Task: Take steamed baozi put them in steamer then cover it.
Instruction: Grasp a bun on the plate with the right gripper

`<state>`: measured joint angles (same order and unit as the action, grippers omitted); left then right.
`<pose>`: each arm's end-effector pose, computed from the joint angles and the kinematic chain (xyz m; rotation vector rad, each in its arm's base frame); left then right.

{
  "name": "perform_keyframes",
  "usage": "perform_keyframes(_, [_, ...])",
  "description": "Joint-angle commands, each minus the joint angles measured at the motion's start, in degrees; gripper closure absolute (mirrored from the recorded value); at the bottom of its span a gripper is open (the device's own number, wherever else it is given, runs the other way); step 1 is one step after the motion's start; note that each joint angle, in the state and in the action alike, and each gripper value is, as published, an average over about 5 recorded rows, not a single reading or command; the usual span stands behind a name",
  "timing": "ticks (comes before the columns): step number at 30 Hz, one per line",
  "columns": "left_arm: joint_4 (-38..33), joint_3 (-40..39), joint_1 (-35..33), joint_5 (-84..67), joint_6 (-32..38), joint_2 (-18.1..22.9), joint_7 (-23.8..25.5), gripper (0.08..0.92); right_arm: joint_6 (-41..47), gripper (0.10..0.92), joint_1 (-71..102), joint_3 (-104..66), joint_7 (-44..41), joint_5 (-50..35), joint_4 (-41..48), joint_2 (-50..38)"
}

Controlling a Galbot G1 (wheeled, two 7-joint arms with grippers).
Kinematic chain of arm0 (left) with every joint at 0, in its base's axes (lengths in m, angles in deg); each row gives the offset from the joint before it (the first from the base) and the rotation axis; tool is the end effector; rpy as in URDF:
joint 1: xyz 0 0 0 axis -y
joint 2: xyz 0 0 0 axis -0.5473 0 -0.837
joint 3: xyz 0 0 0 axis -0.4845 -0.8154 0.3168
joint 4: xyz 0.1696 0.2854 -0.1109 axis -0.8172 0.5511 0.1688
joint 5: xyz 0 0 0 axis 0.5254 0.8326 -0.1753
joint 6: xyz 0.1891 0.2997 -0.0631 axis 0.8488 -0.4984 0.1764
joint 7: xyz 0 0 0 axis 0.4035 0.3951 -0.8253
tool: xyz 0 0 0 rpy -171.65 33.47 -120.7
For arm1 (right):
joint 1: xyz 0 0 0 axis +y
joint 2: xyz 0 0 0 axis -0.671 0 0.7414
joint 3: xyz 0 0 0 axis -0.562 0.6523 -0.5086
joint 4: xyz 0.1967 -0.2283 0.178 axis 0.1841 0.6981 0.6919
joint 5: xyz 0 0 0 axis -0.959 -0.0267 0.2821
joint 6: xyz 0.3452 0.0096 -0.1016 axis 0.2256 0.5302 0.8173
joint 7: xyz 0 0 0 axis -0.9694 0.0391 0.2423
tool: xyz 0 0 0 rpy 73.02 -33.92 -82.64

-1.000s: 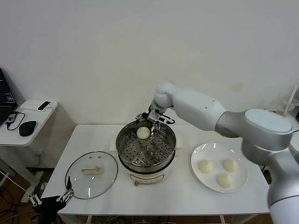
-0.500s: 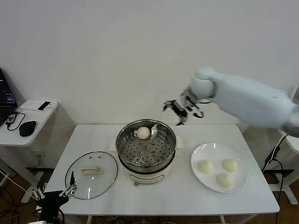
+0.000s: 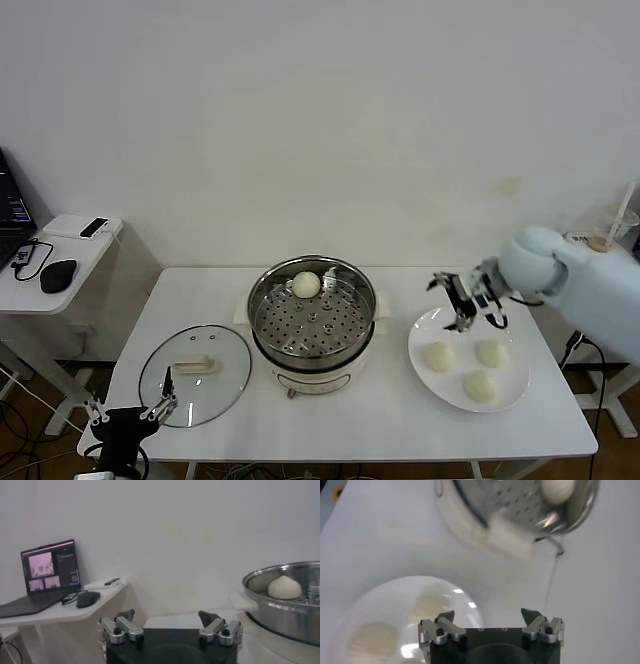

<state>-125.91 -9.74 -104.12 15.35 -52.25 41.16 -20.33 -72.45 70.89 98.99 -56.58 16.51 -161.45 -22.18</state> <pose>0.1087 0.0579 -0.2461 0.2924 -2.9438 -0.3089 0.4444 -0.1322 -0.1450 1.3165 -1.4958 1.6038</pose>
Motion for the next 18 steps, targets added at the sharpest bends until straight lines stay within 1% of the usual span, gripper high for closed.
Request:
perform_keyframes(1, [0.10, -1.26, 0.24, 1.65, -0.33, -0.31, 0.01, 0.177, 3.68, 0.203, 19.55, -13.37, 0.88, 4.37, -1.16, -3.49])
perform_keyframes(18, [0.27, -0.84, 1.06, 1.89, -1.56, -0.54, 0.22, 0.177, 5.41, 0.203, 17.30, -12.14, 0.19, 4.82, 13.96, 10.11])
